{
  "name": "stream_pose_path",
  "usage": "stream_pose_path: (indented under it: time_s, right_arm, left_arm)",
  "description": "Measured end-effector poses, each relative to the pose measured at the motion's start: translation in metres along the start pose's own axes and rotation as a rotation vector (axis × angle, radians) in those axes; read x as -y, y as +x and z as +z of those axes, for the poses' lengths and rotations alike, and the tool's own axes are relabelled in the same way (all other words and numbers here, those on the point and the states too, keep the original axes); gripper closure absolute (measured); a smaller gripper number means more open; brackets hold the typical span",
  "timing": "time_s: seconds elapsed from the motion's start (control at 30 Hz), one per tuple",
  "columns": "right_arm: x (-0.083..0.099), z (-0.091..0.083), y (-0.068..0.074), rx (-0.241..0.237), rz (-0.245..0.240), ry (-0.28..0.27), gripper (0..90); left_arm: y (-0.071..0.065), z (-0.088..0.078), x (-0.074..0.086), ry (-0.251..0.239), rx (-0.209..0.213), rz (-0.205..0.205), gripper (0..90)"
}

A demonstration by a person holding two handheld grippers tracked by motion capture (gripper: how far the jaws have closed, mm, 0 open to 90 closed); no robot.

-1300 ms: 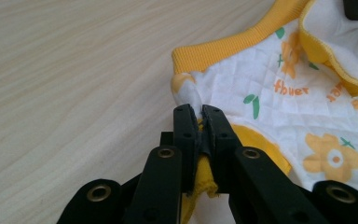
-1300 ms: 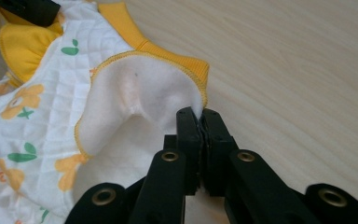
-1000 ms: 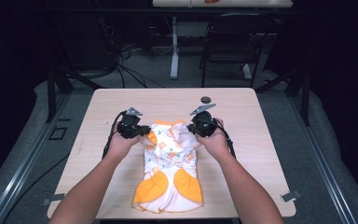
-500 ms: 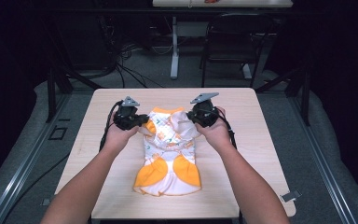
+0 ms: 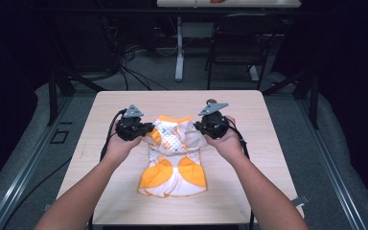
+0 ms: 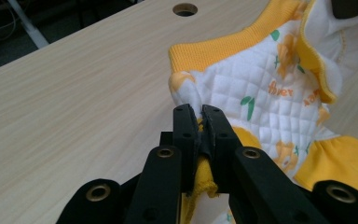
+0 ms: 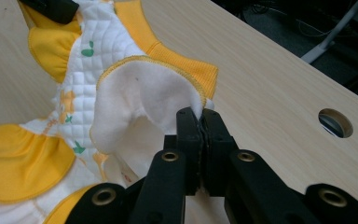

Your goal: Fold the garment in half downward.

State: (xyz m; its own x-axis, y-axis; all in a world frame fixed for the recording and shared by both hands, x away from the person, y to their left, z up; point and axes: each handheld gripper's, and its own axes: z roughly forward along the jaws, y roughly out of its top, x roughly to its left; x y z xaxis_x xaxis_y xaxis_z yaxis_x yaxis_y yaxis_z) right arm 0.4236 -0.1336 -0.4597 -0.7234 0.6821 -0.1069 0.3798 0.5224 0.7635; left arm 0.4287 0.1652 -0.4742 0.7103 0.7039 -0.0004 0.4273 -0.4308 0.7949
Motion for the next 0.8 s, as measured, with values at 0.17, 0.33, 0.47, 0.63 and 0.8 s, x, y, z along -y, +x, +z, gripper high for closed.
stream_pose_path:
  time_s: [0.17,0.33,0.47,0.63,0.8]
  right_arm:
    - [0.007,-0.005,0.007,-0.019,-0.024,0.006,87.3]
    - [0.014,-0.003,0.016,-0.029,-0.051,0.043,87.3]
    - [0.022,0.0,0.022,-0.046,-0.056,0.064,87.2]
    - [0.031,0.001,0.032,-0.064,-0.062,0.081,87.2]
    - [0.045,0.002,0.037,-0.087,-0.042,0.098,87.1]
  left_arm:
    - [-0.008,-0.005,0.011,0.004,0.033,0.007,84.7]
    - [-0.012,-0.005,0.021,0.023,0.063,0.001,84.6]
    - [-0.015,-0.003,0.031,0.046,0.077,-0.004,84.6]
    - [-0.02,-0.001,0.046,0.061,0.097,-0.011,84.5]
    - [-0.026,0.0,0.06,0.07,0.122,-0.016,84.1]
